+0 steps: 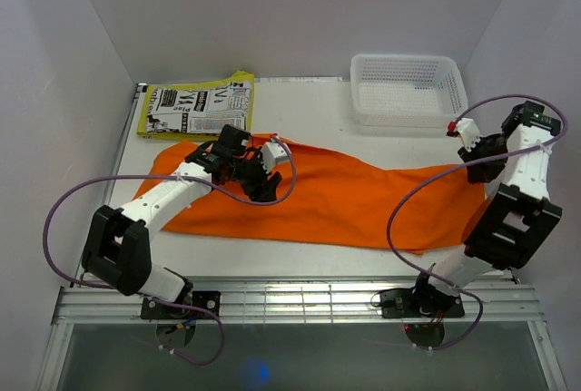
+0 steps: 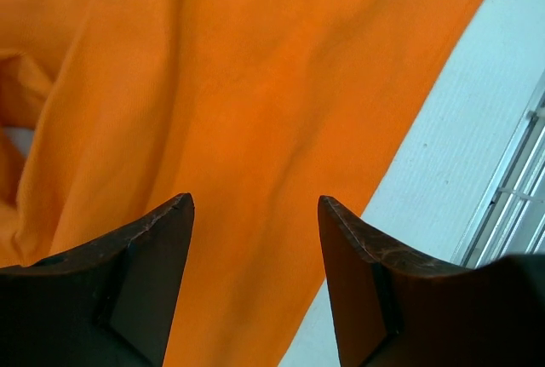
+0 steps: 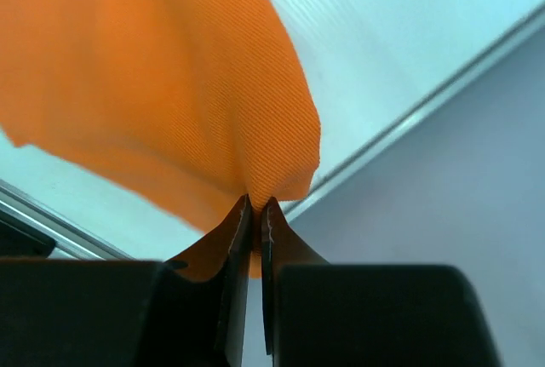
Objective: Fold and stack the trousers
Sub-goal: Flatten the trousers out
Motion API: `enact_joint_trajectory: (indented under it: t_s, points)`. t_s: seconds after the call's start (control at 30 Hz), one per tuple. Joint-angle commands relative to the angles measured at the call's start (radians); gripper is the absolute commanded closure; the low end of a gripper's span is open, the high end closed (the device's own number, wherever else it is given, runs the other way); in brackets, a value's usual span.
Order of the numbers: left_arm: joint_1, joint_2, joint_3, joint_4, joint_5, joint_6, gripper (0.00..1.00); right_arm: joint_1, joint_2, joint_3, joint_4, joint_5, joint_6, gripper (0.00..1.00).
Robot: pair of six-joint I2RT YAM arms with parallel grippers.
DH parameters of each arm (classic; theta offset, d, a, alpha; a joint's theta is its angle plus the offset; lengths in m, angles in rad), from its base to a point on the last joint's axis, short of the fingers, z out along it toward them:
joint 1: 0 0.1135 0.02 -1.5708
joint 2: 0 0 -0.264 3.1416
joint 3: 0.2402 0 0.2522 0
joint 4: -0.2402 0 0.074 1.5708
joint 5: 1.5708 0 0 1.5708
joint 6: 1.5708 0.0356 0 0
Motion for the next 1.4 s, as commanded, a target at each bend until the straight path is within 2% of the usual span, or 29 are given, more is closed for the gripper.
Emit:
enact_joint_trajectory:
  t_s: [0.0, 0.07, 0.1, 0.17, 0.2, 0.27, 0.3, 0.33, 0.37, 0.4, 0.43, 0.5, 0.53, 0.57, 0.63, 0.67, 0.7, 0.77, 0.8, 0.83, 0.9, 0.93, 1.0, 1.13, 1.37]
  points:
    - [0.111, -0.068, 0.001, 0.025, 0.101, -0.081, 0.30, 0.170, -0.189, -0.072, -0.110, -0.126, -0.040, 0.92]
    - [0.200, -0.065, 0.021, 0.033, 0.185, -0.116, 0.30, 0.276, -0.285, -0.143, -0.107, -0.185, -0.021, 0.92]
    - [0.227, -0.063, 0.029, 0.034, 0.207, -0.150, 0.31, 0.396, -0.308, -0.184, -0.101, -0.263, 0.048, 0.92]
    - [0.269, -0.065, 0.037, 0.037, 0.235, -0.170, 0.31, 0.539, -0.339, -0.200, -0.039, -0.369, 0.151, 0.92]
    - [0.276, -0.070, 0.040, 0.037, 0.235, -0.179, 0.32, 0.677, -0.342, -0.194, -0.010, -0.397, 0.270, 0.92]
    - [0.287, -0.091, 0.037, 0.039, 0.236, -0.187, 0.32, 0.810, -0.344, -0.181, 0.097, -0.460, 0.381, 0.92]
    - [0.290, -0.097, 0.029, 0.040, 0.238, -0.192, 0.32, 0.924, -0.344, -0.178, 0.144, -0.480, 0.433, 0.92]
    - [0.293, -0.105, 0.025, 0.044, 0.238, -0.199, 0.32, 0.980, -0.345, -0.183, 0.198, -0.495, 0.540, 0.92]
    - [0.300, -0.112, 0.020, 0.044, 0.235, -0.203, 0.32, 1.029, -0.347, -0.189, 0.297, -0.518, 0.591, 0.92]
    - [0.306, -0.123, 0.017, 0.044, 0.236, -0.207, 0.32, 1.125, -0.347, -0.194, 0.342, -0.528, 0.636, 0.92]
    - [0.311, -0.129, 0.006, 0.041, 0.241, -0.209, 0.32, 1.169, -0.345, -0.206, 0.379, -0.531, 0.700, 0.92]
    - [0.322, -0.146, -0.008, 0.034, 0.239, -0.209, 0.32, 1.259, -0.338, -0.211, 0.441, -0.529, 0.736, 0.60]
    - [0.326, -0.154, -0.023, 0.031, 0.241, -0.206, 0.32, 1.264, -0.336, -0.212, 0.450, -0.529, 0.756, 0.40]
    - [0.330, -0.159, -0.031, 0.022, 0.241, -0.192, 0.32, 1.261, -0.336, -0.212, 0.455, -0.516, 0.792, 0.17]
    - [0.330, -0.177, -0.041, 0.007, 0.247, -0.161, 0.31, 1.199, -0.359, -0.218, 0.440, -0.408, 0.796, 0.10]
    - [0.328, -0.182, -0.051, -0.005, 0.259, -0.126, 0.31, 1.150, -0.371, -0.244, 0.432, -0.397, 0.779, 0.09]
    - [0.328, -0.186, -0.055, -0.009, 0.265, -0.111, 0.30, 0.996, -0.390, -0.256, 0.406, -0.414, 0.742, 0.08]
    - [0.325, -0.182, -0.055, -0.030, 0.293, -0.083, 0.28, 0.825, -0.379, -0.257, 0.336, -0.458, 0.682, 0.07]
    - [0.317, -0.176, -0.052, -0.036, 0.296, -0.057, 0.27, 0.695, -0.364, -0.246, 0.294, -0.447, 0.605, 0.07]
    - [0.304, -0.169, -0.051, -0.042, 0.298, -0.045, 0.27, 0.637, -0.330, -0.240, 0.236, -0.425, 0.569, 0.07]
    - [0.219, -0.143, -0.043, -0.042, 0.257, -0.025, 0.26, 0.492, -0.300, -0.249, 0.229, -0.335, 0.500, 0.07]
    - [0.137, -0.136, -0.043, -0.010, 0.229, -0.029, 0.25, 0.440, -0.261, -0.258, 0.234, -0.310, 0.472, 0.07]
    - [0.063, -0.094, -0.046, 0.048, 0.136, -0.058, 0.25, 0.357, -0.215, -0.282, 0.251, -0.212, 0.423, 0.07]
    - [-0.040, 0.071, 0.044, 0.125, 0.057, -0.147, 0.24, 0.278, -0.076, -0.306, 0.352, -0.117, 0.391, 0.07]
    - [-0.147, 0.324, 0.261, 0.163, 0.026, -0.235, 0.20, 0.272, 0.030, -0.338, 0.470, -0.034, 0.395, 0.05]
